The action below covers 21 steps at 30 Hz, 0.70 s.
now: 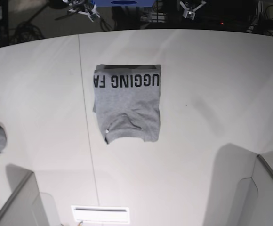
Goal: Fold the T-shirt properly
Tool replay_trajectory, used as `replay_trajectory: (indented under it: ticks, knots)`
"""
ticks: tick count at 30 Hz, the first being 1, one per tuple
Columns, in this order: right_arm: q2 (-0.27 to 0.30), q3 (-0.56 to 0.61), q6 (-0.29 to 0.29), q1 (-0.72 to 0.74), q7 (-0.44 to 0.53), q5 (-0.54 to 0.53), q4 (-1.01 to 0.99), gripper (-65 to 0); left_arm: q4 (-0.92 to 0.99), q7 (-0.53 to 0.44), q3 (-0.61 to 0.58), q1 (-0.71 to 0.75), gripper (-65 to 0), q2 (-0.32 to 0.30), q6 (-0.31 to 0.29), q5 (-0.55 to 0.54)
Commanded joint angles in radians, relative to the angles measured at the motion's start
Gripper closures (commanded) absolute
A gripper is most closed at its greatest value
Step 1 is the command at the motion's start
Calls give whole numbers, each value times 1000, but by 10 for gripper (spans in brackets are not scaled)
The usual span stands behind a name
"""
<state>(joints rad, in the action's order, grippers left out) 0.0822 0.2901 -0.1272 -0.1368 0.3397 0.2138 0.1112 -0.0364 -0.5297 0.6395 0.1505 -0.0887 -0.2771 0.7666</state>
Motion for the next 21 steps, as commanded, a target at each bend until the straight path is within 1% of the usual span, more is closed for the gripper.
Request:
replay_trajectory:
  ticks: [1,14,21]
  knots:
    - [8,1,-1,-5,8,-1,2,0,-1,-7,0,8,0,-10,-3,0]
    - [0,-1,-1,-17,8,-1,-1,0,0,-5,-10,8,0,-13,-3,3]
    - [-2,-1,-1,-40,8,-1,-1,0,0,-5,-4,42,0,-13,-3,1]
